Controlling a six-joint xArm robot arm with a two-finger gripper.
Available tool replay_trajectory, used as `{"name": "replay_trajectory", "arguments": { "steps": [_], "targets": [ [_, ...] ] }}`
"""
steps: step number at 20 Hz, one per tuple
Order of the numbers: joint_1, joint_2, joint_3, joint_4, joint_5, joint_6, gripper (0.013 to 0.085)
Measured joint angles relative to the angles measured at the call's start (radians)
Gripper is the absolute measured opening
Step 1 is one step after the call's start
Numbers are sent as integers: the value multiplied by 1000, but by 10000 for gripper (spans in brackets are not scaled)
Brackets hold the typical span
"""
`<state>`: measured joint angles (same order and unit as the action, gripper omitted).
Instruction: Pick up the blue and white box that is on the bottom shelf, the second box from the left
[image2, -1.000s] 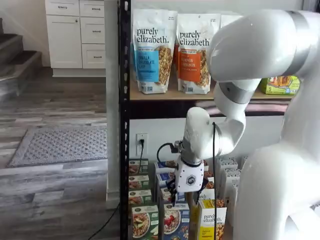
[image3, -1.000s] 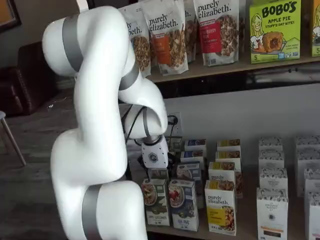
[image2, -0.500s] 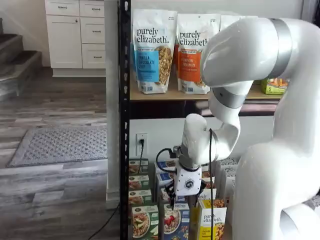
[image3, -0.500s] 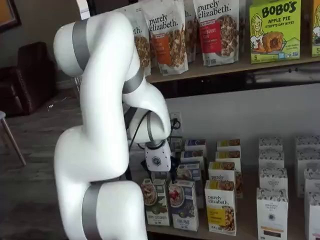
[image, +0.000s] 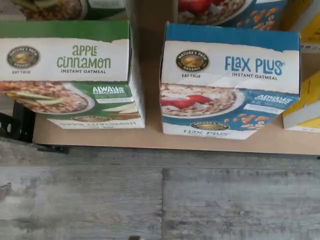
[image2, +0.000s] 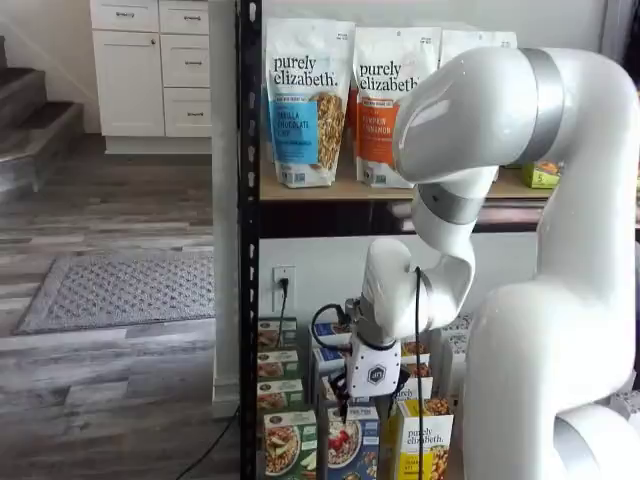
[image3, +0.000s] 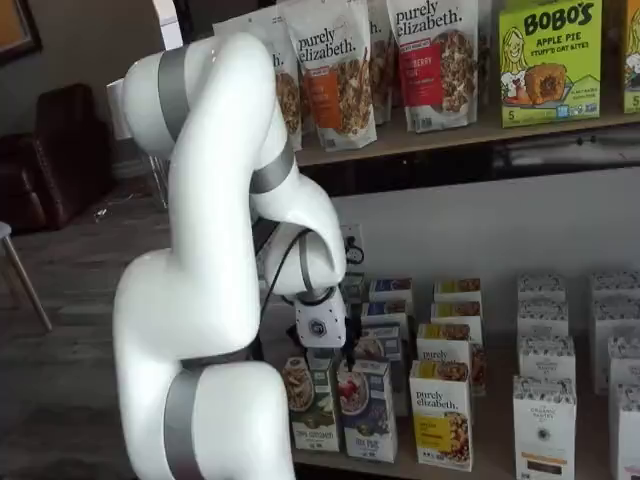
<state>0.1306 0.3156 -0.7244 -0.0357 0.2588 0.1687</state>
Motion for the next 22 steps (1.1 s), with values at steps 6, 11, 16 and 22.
{"name": "replay_trajectory", "arguments": {
  "steps": [6, 11, 16, 22],
  "targets": [
    [-3, 41, -21, -11, -26, 7, 850],
    [-2, 80, -47, -27, -36, 23, 850],
    [0, 130, -78, -57, -64, 55, 850],
    [-8, 167, -105, -112, -84, 102, 850]
  ]
}}
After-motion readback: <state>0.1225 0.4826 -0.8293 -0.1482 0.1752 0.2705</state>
